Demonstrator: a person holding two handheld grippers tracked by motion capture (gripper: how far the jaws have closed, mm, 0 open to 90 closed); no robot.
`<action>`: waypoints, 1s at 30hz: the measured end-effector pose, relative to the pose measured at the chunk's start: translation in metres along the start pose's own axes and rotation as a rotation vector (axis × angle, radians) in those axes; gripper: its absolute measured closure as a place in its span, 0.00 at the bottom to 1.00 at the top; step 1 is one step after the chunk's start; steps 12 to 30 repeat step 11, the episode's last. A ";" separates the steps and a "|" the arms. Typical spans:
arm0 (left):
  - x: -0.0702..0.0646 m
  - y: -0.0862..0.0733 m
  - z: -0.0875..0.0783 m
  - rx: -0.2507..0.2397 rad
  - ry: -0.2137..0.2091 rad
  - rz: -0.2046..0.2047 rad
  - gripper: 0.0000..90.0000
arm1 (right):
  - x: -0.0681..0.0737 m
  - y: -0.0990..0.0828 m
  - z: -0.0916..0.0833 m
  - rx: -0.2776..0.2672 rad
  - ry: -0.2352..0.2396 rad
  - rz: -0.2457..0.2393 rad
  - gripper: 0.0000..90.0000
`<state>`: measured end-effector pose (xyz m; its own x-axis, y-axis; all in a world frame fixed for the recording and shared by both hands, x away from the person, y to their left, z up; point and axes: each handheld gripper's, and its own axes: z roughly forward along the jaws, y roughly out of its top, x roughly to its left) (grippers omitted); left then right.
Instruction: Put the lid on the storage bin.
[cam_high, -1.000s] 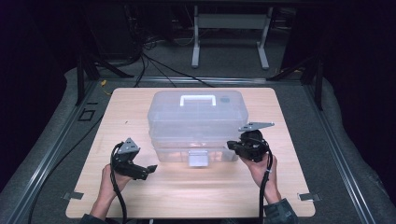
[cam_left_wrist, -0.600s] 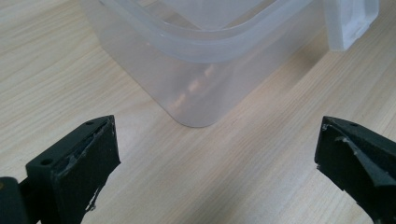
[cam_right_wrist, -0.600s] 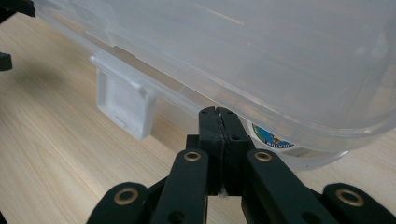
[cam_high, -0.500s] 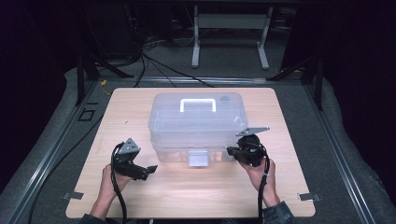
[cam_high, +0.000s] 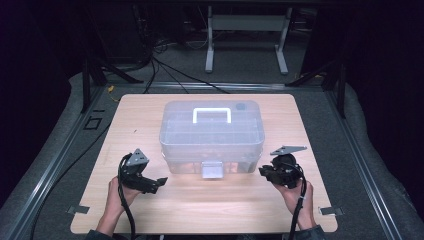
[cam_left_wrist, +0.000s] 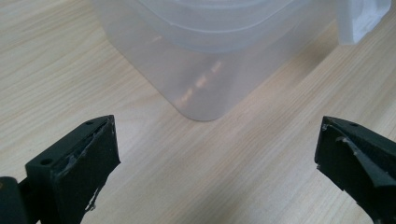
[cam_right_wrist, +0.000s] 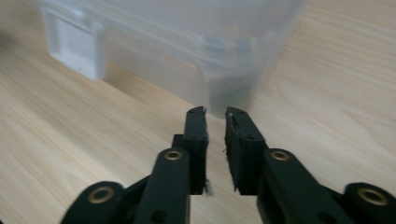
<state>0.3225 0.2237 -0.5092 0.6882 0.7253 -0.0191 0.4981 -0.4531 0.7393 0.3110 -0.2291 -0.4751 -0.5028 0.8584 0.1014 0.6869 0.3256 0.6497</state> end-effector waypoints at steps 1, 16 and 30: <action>0.000 -0.001 0.000 0.006 0.003 -0.001 0.00 | -0.004 -0.004 0.000 -0.001 -0.019 0.004 0.76; 0.008 -0.007 0.007 0.044 0.013 0.002 0.00 | -0.039 -0.036 0.010 0.013 -0.090 0.088 0.19; 0.008 -0.007 0.007 0.044 0.013 0.002 0.00 | -0.039 -0.036 0.010 0.013 -0.090 0.088 0.19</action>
